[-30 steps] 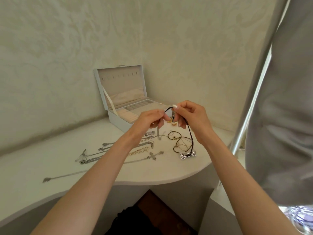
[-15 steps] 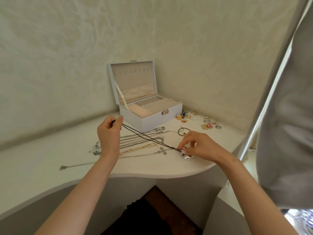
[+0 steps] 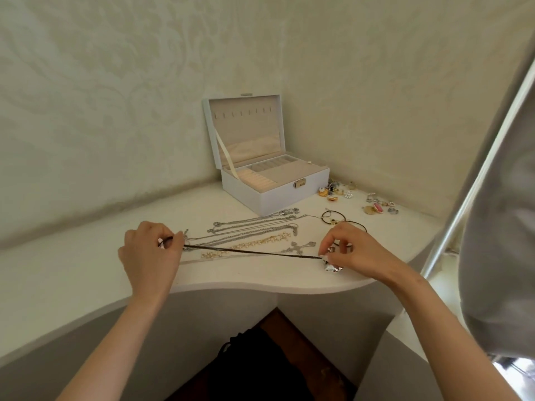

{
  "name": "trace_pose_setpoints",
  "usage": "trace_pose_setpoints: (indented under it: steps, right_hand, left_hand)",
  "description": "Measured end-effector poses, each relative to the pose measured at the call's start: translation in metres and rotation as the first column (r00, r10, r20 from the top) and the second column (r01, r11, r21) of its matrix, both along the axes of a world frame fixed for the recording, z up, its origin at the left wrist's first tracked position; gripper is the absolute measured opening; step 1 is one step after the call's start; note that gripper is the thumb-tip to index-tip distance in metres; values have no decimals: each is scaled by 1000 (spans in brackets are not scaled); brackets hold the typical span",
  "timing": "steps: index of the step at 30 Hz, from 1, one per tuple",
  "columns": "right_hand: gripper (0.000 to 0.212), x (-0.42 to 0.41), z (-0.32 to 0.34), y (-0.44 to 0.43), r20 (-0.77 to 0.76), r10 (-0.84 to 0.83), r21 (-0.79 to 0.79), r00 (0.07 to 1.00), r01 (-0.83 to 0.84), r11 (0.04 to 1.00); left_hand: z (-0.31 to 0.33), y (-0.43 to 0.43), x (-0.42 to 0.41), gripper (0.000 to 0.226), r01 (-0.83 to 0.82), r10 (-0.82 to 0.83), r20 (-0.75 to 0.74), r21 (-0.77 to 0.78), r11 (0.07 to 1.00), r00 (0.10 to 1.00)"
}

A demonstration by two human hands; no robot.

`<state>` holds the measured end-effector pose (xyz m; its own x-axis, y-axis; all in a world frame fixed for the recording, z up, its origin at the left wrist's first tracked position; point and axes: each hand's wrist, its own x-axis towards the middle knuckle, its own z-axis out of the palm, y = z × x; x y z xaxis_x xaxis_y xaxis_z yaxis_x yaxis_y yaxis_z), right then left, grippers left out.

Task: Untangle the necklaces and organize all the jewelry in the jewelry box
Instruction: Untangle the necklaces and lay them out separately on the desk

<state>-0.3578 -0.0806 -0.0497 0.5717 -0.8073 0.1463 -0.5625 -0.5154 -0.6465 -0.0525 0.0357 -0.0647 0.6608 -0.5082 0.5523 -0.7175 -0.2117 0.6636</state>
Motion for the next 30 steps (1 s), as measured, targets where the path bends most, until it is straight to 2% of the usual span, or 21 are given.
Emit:
trace_pose_setpoints:
  steps: [4, 8, 15, 20, 22, 24, 25, 26, 29, 30]
  right_hand:
    - [17, 2, -2, 2, 1, -28, -20, 1000, 28, 999]
    - [19, 3, -3, 1, 1, -57, -34, 998, 57, 998]
    - [20, 4, -10, -6, 78, -102, -72, 992, 108, 992]
    - [20, 5, -11, -7, 67, -98, -79, 993, 103, 991]
    - [20, 5, -10, -6, 164, -125, -87, 979, 140, 986]
    - [19, 2, -5, -8, 294, -208, -114, 933, 251, 961]
    - [20, -1, -3, -13, 309, -255, -123, 916, 305, 944]
    - [20, -5, 1, -17, 277, -292, -125, 915, 336, 933]
    - [16, -17, 8, -30, 21, -319, -61, 947, 320, 945]
    - [15, -19, 9, -33, -21, -320, -25, 947, 319, 947]
  left_hand:
    - [-15, 12, -2, 21, -43, 11, 191, 166, 985, 981]
    - [-28, 19, 1, 22, -43, -27, 275, 247, 968, 961]
    - [-29, 16, 5, 26, -111, 70, 207, 192, 975, 976]
    - [-29, 15, 2, 24, -116, 92, 152, 161, 980, 984]
    - [-27, 15, 0, 27, -118, 102, 125, 129, 985, 987]
    - [-23, 13, -4, 29, -110, 98, 125, 94, 989, 987]
    - [-20, 11, -7, 28, -97, 86, 133, 78, 992, 987]
    - [-18, 8, -11, 26, -76, 67, 144, 60, 995, 987]
    - [-11, -6, -30, 16, 21, -25, 181, 23, 1000, 983]
    - [-9, -12, -38, 14, 59, -62, 188, 23, 998, 980]
